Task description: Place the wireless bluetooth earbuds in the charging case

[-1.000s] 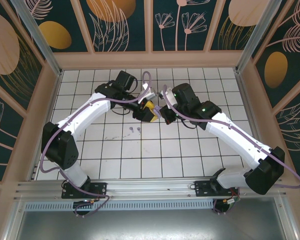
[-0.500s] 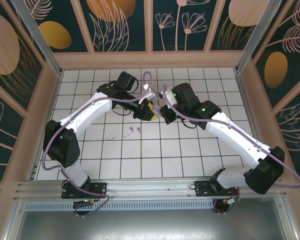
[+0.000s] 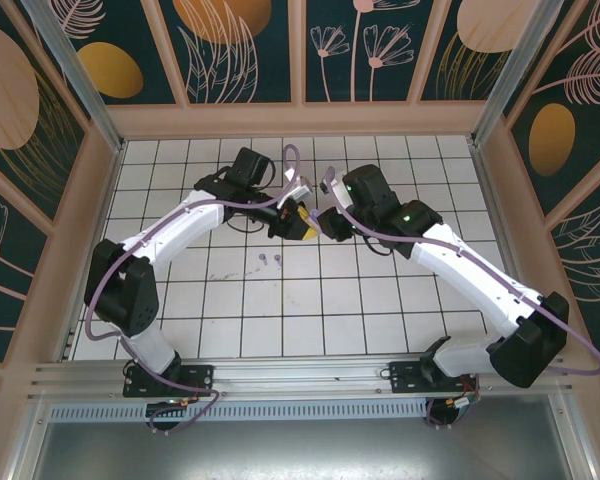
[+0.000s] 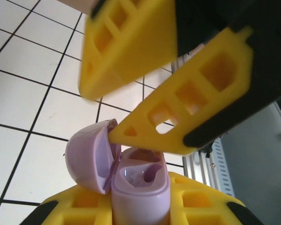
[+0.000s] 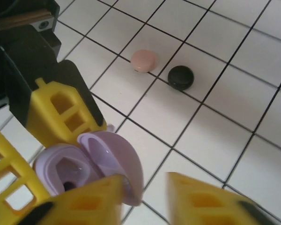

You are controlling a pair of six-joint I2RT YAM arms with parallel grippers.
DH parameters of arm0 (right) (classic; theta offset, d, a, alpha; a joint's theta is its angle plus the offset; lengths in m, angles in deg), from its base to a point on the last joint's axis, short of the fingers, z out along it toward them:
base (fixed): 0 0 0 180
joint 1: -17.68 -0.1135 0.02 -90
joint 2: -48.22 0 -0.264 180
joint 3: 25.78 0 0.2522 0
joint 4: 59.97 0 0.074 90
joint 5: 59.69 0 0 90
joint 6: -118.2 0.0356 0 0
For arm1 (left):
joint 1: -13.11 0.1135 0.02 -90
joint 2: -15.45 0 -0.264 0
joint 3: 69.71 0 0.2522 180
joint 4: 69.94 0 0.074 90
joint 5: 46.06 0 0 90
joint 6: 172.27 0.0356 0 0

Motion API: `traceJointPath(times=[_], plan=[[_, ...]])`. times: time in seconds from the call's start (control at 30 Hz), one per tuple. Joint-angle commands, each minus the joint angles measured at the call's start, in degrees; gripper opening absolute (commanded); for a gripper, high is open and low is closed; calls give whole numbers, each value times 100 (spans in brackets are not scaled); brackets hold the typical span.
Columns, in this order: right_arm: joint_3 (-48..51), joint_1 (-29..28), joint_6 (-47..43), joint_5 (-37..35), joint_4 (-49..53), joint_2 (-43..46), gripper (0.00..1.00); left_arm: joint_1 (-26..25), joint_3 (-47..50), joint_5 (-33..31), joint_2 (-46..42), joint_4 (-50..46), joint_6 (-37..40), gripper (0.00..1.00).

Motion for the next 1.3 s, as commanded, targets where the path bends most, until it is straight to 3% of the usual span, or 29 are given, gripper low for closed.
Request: traceJointPath(times=[0.0,0.17,0.37,0.73,0.97,1.27], plan=[[-197,34,287,-211,-167,284,45,42,431,-74,-450,1325,-823,2],[128,245,655,100,-176,940,54,351,1285,-588,-1040,3025,-1948,0],[692,340,1177,334,-335,1446,58,681,2287,-1830,-1963,4343,-2633,0],[853,234,2307,544,-864,-11,58,819,4016,-4278,-3380,6077,-3253,0],[580,-126,2858,701,-1209,-1250,54,1125,4408,-4386,-3448,6540,-3626,0],[-838,-837,2666,335,-736,-3069,42,1927,4727,-4325,-3430,7244,-4427,0]])
